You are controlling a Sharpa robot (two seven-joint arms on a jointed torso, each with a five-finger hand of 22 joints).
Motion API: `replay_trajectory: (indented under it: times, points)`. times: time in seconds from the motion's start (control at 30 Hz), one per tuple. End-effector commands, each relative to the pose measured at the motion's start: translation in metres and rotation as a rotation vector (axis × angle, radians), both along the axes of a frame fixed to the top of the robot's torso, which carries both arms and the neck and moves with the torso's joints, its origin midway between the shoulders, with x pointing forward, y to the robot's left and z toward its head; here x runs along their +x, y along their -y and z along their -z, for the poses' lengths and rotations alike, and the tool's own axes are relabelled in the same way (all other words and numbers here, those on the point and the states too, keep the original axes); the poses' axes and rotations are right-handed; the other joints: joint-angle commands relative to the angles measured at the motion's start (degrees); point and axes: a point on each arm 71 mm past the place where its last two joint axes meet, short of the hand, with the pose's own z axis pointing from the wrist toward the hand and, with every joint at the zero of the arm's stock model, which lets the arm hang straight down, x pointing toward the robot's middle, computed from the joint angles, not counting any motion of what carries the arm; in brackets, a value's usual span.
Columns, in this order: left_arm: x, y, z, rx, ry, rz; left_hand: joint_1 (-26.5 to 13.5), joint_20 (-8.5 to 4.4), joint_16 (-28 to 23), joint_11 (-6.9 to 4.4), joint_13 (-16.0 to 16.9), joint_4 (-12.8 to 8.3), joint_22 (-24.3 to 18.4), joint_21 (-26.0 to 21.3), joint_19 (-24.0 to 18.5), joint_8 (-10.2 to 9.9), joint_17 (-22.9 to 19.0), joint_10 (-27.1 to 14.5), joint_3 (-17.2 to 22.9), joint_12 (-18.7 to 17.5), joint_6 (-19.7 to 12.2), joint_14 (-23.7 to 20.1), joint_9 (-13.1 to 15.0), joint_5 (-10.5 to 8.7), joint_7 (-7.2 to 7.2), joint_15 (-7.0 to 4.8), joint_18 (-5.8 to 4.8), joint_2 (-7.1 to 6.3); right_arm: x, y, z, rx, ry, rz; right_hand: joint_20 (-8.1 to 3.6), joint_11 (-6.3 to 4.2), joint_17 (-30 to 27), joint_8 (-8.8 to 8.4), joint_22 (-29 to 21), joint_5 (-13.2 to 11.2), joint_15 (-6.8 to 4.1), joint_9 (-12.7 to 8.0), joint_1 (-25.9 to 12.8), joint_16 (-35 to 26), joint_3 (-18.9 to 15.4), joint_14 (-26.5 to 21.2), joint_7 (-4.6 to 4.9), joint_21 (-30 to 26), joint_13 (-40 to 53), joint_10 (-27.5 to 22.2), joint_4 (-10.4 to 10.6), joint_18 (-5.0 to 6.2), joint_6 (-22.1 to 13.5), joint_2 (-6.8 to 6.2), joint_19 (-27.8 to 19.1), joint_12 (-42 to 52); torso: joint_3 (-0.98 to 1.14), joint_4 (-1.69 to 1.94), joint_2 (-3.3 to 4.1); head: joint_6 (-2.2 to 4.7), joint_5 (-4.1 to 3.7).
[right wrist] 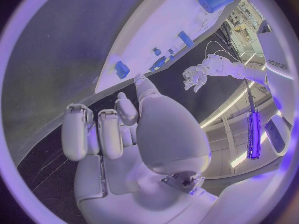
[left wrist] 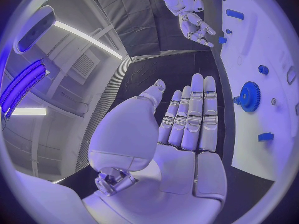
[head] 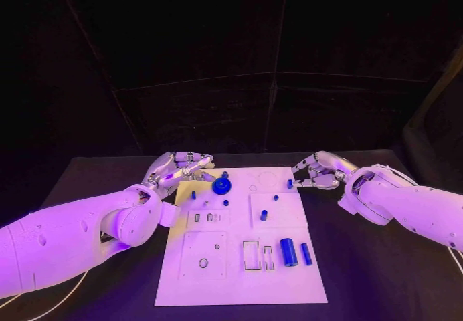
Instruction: Assemble the parts on the task board
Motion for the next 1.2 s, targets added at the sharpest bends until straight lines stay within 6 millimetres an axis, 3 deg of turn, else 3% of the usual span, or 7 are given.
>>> replay_trajectory:
  times: [0.03,0.43,0.77,1.2]
  points:
    - [0.000,0.002,-0.001,-0.006,0.001,0.022,0.3,0.13,-0.3,-0.01,-0.1,-0.4,-0.1,-0.3,0.3,-0.4,0.1,0.6,0.0,-0.3,0.3,-0.3,-0.1,-0.01,0.12,0.00,0.32,0.39,-0.001,-0.002,0.000,0.009,-0.012,-0.032,0.01,0.04,3.8,-0.38,0.1,-0.4,-0.17,-0.1,0.4,-0.1,-0.1,3.5,-0.07,-0.3,0.0,-0.4,-0.3,0.14,-0.5,-0.08,-0.3,-0.1,-0.01,0.02,-0.01,-0.16,-0.23]
    - [0.000,0.002,0.000,-0.008,-0.002,0.028,0.3,0.14,-0.4,0.00,-0.1,-0.5,-0.1,-0.3,0.3,-0.4,0.1,0.6,0.0,-0.3,0.3,-0.4,-0.1,-0.01,0.13,0.02,0.32,0.47,0.004,-0.009,0.011,-0.026,-0.034,-0.032,0.05,0.01,4.1,0.53,0.3,-0.5,-0.17,0.3,2.1,0.0,0.7,3.6,-0.07,-0.3,0.3,-0.1,-1.3,0.09,1.0,1.30,-0.1,0.3,-0.16,0.19,-0.03,-0.34,-0.54]
    - [0.000,0.000,0.000,-0.007,-0.002,0.025,0.3,0.14,-0.4,0.01,-0.1,-0.6,-0.1,-0.3,0.3,-0.5,0.2,0.6,0.1,-0.4,0.3,-0.4,-0.1,-0.01,0.13,0.02,0.32,0.52,0.004,-0.015,0.021,-0.047,-0.049,-0.037,0.02,-0.04,5.2,0.71,0.5,-0.8,-0.20,0.4,2.7,0.6,1.2,3.9,-0.11,-0.2,0.5,0.1,-1.8,0.05,1.5,1.70,0.1,0.5,-0.08,0.12,-0.04,-0.84,-0.64]
    - [0.001,-0.001,0.000,-0.005,-0.003,0.022,0.3,0.15,-0.4,0.01,-0.1,-0.6,-0.1,-0.3,0.3,-0.5,0.2,0.6,0.1,-0.4,0.3,-0.4,-0.1,-0.01,0.13,0.02,0.32,0.53,0.005,-0.013,0.022,-0.052,-0.047,-0.031,0.05,0.03,6.0,1.07,0.8,-0.7,-0.13,0.5,1.8,1.1,1.5,4.1,-0.02,0.0,0.8,0.4,-1.4,-0.02,2.5,2.59,0.3,0.8,0.01,0.07,-0.03,-0.72,-0.54]
